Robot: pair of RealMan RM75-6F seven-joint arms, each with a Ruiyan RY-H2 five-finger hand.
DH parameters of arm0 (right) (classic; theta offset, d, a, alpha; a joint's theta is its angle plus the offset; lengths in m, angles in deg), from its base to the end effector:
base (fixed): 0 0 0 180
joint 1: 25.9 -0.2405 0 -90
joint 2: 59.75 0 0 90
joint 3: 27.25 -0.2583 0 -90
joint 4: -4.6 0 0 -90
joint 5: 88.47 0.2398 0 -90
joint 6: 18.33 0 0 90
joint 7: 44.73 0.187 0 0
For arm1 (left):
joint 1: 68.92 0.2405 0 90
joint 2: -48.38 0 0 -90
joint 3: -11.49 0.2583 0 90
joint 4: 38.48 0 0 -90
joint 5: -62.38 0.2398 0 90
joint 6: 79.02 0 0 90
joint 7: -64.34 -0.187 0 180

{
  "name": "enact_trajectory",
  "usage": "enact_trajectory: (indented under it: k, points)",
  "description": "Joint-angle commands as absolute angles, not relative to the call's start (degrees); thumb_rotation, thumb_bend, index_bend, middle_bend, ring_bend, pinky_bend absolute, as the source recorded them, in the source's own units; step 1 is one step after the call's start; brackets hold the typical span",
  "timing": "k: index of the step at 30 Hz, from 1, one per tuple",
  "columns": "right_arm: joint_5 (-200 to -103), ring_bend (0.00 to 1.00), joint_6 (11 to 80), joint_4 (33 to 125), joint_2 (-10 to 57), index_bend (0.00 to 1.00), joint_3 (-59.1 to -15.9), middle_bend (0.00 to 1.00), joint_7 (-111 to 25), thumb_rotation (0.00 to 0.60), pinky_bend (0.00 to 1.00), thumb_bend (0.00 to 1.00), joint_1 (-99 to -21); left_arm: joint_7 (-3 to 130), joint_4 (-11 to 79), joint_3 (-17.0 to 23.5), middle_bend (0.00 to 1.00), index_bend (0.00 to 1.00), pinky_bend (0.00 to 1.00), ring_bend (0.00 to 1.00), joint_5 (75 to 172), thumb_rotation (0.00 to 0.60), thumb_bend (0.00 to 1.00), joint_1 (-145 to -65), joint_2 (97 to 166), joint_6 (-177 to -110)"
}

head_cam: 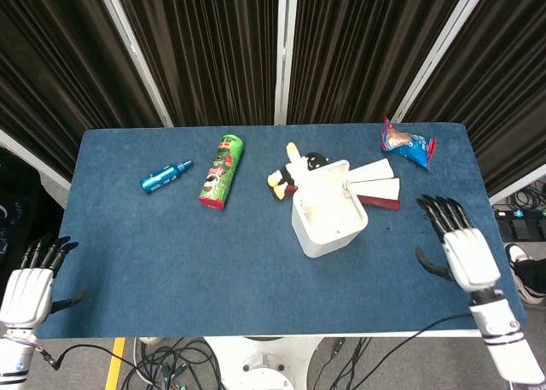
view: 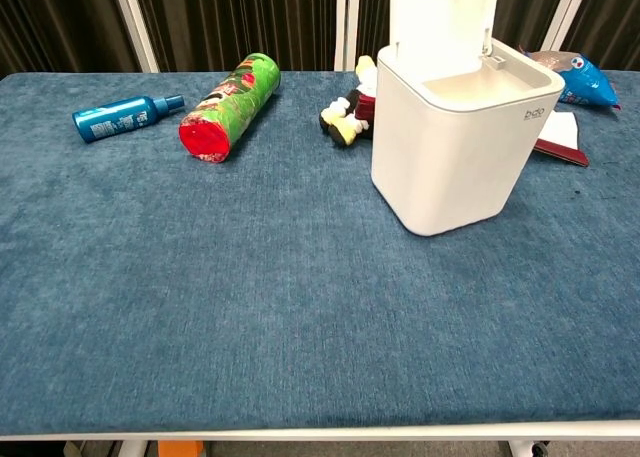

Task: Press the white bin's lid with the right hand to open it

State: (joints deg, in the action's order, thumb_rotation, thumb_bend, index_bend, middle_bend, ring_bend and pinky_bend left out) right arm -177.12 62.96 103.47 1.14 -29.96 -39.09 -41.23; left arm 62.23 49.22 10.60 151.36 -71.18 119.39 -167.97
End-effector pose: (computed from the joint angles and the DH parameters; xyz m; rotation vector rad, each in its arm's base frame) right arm -0.2547 -0.2742 0.1240 1.5342 -0.9400 1.1358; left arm -0.3269 0.2037 0.1019 -1.3835 -0.8882 -0.9211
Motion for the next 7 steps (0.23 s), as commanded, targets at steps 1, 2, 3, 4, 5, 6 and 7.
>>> enact_trajectory:
  k: [1,2,3,4,5,6,7]
  points:
    - [-179.11,0.00,66.31,100.88,2.26,0.00,-26.31,0.05,-36.52,0.600,0.00,0.29,-36.90,62.05,49.40,10.62,0.13,0.19,0.09,0.02,151.55,0.600,0.00,-71.16,119.38,-168.15]
    - [-179.50,0.00,66.99,100.47,2.52,0.00,-25.77,0.05,-36.04,0.600,0.00,0.29,-36.12,62.00,49.44,10.60,0.13,0.19,0.09,0.02,151.60,0.600,0.00,-71.17,119.41,-168.21]
    - [-179.84,0.00,67.70,100.07,2.81,0.00,-25.37,0.05,-35.67,0.600,0.00,0.29,-35.41,61.97,49.48,10.57,0.13,0.19,0.09,0.02,151.63,0.600,0.00,-71.19,119.44,-168.25]
    - [-180.27,0.00,68.52,99.57,3.11,0.00,-24.94,0.05,-35.31,0.600,0.00,0.29,-34.60,61.94,49.51,10.53,0.13,0.19,0.09,0.02,151.66,0.600,0.00,-71.21,119.49,-168.29]
    - [-180.55,0.00,69.04,99.31,3.27,0.00,-24.73,0.05,-35.13,0.600,0.00,0.29,-34.12,61.93,49.50,10.52,0.13,0.19,0.09,0.02,151.70,0.600,0.00,-71.25,119.51,-168.27]
    - [-180.80,0.00,69.50,99.09,3.39,0.00,-24.62,0.05,-35.02,0.600,0.00,0.29,-33.73,61.92,49.50,10.52,0.13,0.19,0.09,0.02,151.71,0.600,0.00,-71.29,119.53,-168.22]
    - [-181.01,0.00,69.91,98.95,3.48,0.00,-24.61,0.05,-34.97,0.600,0.00,0.29,-33.44,61.92,49.50,10.50,0.13,0.19,0.09,0.02,151.72,0.600,0.00,-71.34,119.54,-168.16]
